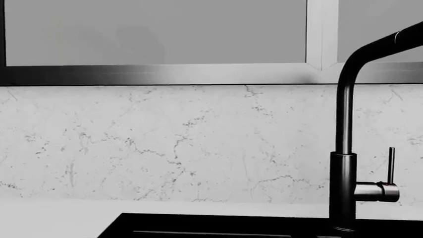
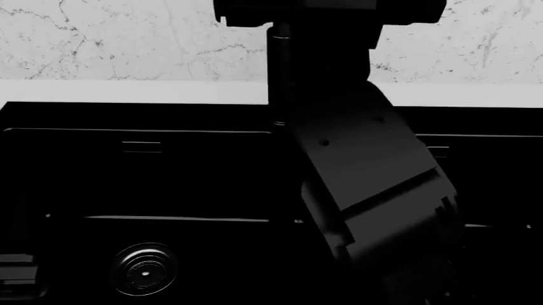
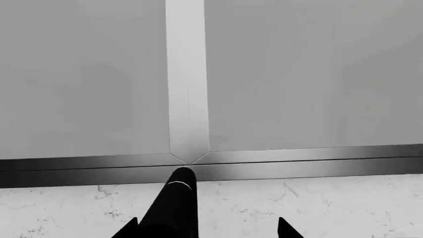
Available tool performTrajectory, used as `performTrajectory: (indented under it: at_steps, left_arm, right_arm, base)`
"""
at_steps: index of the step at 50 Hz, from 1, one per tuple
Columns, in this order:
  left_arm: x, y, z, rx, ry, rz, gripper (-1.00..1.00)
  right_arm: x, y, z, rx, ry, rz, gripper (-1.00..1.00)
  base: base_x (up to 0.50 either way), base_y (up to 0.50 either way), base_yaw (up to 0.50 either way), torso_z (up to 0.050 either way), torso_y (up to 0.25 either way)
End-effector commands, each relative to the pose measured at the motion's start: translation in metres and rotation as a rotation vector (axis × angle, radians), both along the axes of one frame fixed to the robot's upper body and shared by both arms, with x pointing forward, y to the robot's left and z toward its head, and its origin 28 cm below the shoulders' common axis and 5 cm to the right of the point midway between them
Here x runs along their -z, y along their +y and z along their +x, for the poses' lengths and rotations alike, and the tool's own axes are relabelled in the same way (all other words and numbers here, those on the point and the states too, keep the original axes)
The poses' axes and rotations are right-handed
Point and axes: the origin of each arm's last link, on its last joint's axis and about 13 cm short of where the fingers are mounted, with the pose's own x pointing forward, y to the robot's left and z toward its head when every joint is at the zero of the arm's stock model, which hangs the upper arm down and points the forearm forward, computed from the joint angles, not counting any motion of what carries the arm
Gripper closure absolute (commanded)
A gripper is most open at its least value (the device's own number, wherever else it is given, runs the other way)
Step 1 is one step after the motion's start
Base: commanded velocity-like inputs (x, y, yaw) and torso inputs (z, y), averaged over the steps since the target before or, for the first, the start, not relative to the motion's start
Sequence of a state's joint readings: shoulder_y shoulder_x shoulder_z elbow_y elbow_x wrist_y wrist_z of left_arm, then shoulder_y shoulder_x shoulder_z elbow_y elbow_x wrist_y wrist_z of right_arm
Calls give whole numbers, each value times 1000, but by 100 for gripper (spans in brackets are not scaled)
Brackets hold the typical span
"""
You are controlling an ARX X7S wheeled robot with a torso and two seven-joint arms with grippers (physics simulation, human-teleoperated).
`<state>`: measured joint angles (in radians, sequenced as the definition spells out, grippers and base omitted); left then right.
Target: Turn the sink spout to the right.
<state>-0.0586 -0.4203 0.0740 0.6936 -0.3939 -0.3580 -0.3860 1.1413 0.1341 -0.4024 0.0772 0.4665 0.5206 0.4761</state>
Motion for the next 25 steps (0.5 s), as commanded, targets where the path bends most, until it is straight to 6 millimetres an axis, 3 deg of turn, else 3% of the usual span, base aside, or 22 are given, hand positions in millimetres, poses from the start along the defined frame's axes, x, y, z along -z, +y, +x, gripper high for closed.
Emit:
performTrajectory:
  at_steps: [1,25]
  left_arm:
    - [0,0,0,5,3,3,-100]
    - [1,0,1,7,6,5,-100]
  right_arm:
    - [-1,-8,-4,29,-5,1,-100]
    - [-9,-26,-6,89,-18,10,-100]
  base:
    - [0,0,0,0,0]
    - [0,0,0,0,0]
